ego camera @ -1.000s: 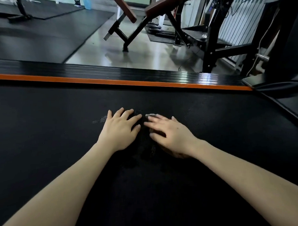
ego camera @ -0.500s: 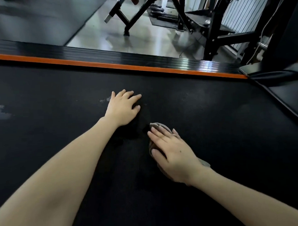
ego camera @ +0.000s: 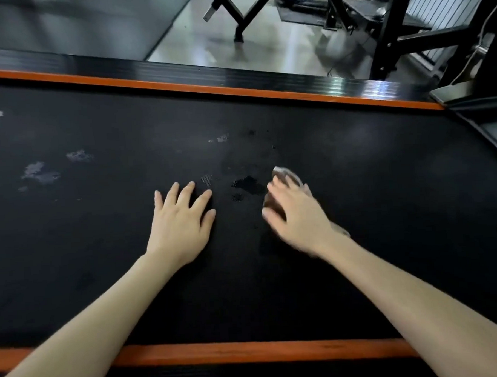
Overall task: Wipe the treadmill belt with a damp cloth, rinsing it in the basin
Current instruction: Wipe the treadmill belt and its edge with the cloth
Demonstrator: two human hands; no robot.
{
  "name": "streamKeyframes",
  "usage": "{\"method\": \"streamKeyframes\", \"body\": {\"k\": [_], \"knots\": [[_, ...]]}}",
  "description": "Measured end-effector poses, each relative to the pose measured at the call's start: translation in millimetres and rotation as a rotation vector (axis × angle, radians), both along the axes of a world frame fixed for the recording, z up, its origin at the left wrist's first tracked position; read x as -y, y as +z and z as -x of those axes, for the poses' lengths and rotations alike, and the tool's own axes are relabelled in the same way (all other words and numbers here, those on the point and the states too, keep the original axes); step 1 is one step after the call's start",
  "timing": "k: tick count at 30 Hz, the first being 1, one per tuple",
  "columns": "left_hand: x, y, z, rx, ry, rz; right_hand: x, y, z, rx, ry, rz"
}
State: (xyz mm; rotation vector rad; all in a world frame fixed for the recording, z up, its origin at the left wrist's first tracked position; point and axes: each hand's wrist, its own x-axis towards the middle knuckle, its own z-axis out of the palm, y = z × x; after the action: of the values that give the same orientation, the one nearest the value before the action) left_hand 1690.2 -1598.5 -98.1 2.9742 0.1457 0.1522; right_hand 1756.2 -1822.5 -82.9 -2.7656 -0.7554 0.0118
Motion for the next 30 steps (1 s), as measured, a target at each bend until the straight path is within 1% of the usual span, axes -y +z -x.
{"method": "streamKeyframes", "body": {"k": [3, 5, 8, 11, 13, 15, 17, 19, 23, 25, 27, 29, 30], "knots": [[0, -3, 0, 0.017, -0.010, -0.030, 14, 2, 59, -0.010, 0.194, 0.019], [-2, -4, 1, 0.035, -0.024, -0.043, 18, 2, 54, -0.021, 0.213, 0.005], [-1, -3, 0, 0.032, -0.037, -0.060, -1, 0, 17, -0.033, 0.114, -0.031], [0, -5, 1, 0.031, -0.013, -0.062, -29, -3, -15, -0.028, -0.080, 0.035], [-1, -6, 0, 0.049, -0.014, -0.070, -38, -2, -9, -0.028, -0.120, 0.057], [-2, -7, 0, 0.069, -0.014, -0.065, -32, -2, 25, -0.018, -0.049, 0.033], [-3, -7, -1, 0.085, -0.017, -0.065, -18, 1, 72, -0.002, 0.105, 0.002], [-4, -7, -1, 0.087, -0.032, -0.052, -5, 0, 98, -0.019, 0.236, 0.018], [-3, -7, -1, 0.095, -0.047, -0.051, -4, 1, 72, -0.020, 0.325, 0.017], [-3, -7, -1, 0.080, -0.024, -0.042, -18, 1, 44, -0.054, 0.276, 0.019], [-3, -6, -1, 0.061, -0.023, -0.030, -33, 0, 22, -0.072, 0.130, 0.011], [-5, -4, -2, 0.067, -0.025, -0.019, -44, -1, 16, -0.065, 0.031, 0.006], [-6, -4, -2, 0.068, -0.022, -0.010, -45, 0, 22, -0.062, 0.028, 0.003]]}}
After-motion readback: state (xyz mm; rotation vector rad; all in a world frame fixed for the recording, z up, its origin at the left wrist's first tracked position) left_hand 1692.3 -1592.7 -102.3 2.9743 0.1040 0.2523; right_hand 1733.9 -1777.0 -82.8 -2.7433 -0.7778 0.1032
